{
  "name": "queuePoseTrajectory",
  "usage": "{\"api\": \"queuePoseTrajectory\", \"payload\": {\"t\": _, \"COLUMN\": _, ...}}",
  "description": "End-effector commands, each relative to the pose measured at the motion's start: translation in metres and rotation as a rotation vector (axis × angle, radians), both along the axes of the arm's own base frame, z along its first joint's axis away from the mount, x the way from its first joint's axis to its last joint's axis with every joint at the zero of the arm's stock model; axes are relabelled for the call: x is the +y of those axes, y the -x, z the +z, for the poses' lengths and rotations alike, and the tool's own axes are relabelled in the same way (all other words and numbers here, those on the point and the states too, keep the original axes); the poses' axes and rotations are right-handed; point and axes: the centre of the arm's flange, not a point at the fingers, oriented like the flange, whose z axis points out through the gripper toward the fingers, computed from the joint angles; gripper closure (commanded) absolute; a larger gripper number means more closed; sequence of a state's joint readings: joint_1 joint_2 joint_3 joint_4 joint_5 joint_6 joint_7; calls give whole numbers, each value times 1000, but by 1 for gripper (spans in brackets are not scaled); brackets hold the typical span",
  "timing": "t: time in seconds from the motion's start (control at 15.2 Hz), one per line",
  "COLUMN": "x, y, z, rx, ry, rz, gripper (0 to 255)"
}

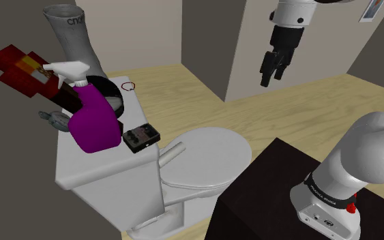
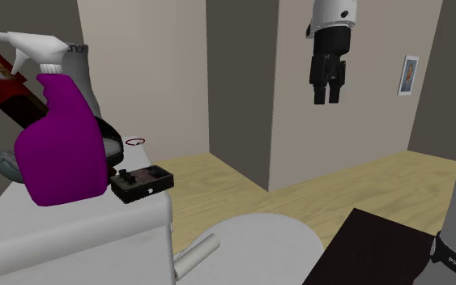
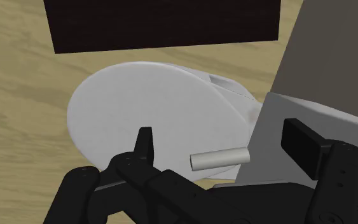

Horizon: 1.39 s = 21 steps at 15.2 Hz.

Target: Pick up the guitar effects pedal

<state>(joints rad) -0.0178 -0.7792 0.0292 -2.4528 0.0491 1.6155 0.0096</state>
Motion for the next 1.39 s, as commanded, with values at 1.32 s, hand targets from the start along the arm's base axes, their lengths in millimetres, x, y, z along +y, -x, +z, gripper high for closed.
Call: {"api": "queuePoseTrajectory", "payload": {"t": 1.32, "x": 229, "y": -22, "z": -49, "rx": 34, "ry": -135, "rz": -632, "gripper": 0}}
